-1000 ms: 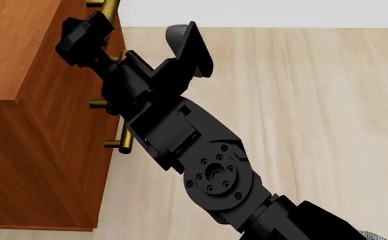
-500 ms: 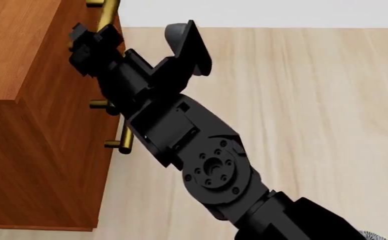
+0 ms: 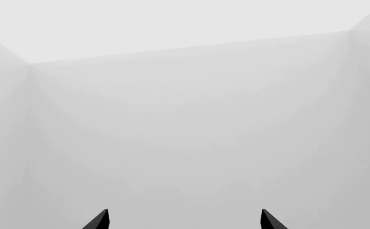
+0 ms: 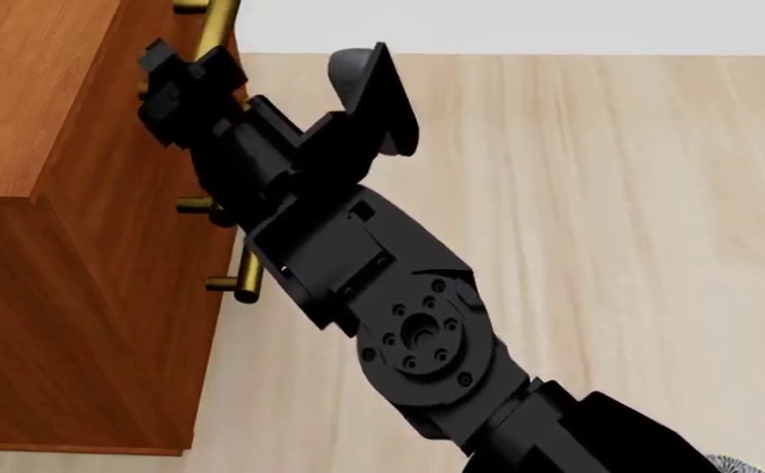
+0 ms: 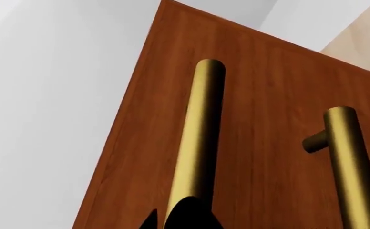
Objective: Close the bottom drawer of the cabinet and open the top drawer.
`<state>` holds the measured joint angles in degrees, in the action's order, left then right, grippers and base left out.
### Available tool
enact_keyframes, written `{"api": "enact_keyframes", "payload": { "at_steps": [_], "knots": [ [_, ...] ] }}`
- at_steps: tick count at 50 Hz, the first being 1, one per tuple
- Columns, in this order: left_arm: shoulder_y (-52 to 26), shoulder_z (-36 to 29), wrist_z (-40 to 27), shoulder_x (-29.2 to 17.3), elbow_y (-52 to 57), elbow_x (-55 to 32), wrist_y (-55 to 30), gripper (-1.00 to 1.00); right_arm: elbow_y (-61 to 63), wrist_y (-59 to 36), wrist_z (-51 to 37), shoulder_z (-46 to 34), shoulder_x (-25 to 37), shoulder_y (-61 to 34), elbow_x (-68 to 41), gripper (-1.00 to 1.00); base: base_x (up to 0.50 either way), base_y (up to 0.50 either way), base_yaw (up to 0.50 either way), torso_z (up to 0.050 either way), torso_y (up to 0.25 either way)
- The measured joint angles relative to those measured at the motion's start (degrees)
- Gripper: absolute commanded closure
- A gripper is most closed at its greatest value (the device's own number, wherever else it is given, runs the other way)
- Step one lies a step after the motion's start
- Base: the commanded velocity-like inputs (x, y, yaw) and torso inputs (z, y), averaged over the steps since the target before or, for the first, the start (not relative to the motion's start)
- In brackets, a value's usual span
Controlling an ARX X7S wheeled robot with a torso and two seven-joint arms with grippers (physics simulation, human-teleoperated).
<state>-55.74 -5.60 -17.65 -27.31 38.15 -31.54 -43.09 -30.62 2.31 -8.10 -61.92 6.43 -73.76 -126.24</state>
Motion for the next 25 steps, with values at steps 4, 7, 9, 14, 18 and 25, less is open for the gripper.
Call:
{"api": "enact_keyframes", "payload": {
  "at_steps": [4,7,9,14,18,25],
  "knots": [
    [0.0,0.0,0.0,0.0,0.0,0.0,0.1,-1.00,0.9,0.7,-0.7,0.3,0.3,0.3,-0.6,1.00,0.00,0.00,0.00,0.000,0.000],
    [0.0,-0.1,-0.1,0.0,0.0,-0.1,0.1,-1.00,1.6,1.3,-1.2,0.7,0.5,0.6,-1.0,1.00,0.00,0.00,0.00,0.000,0.000],
    [0.0,-0.1,-0.1,0.0,0.0,-0.1,0.1,-1.00,2.1,1.6,-1.5,0.9,0.6,0.8,-1.3,1.00,0.00,0.00,0.00,0.000,0.000],
    [-0.1,-0.1,-0.2,0.0,0.1,-0.2,0.1,-1.00,3.2,2.5,-2.2,1.5,1.0,1.4,-2.2,1.00,0.00,0.00,0.00,0.003,0.002],
    [-0.1,-0.1,-0.3,0.0,0.2,-0.3,0.0,-1.00,4.0,3.2,-2.6,1.8,1.4,1.8,-2.8,1.00,0.00,0.00,0.00,0.000,0.003],
    [-0.3,-0.1,-0.5,-0.1,0.4,-0.6,-0.2,-1.00,5.5,4.4,-3.1,2.3,2.1,2.4,-3.8,1.00,0.00,0.00,0.00,0.000,0.003]
  ]
}}
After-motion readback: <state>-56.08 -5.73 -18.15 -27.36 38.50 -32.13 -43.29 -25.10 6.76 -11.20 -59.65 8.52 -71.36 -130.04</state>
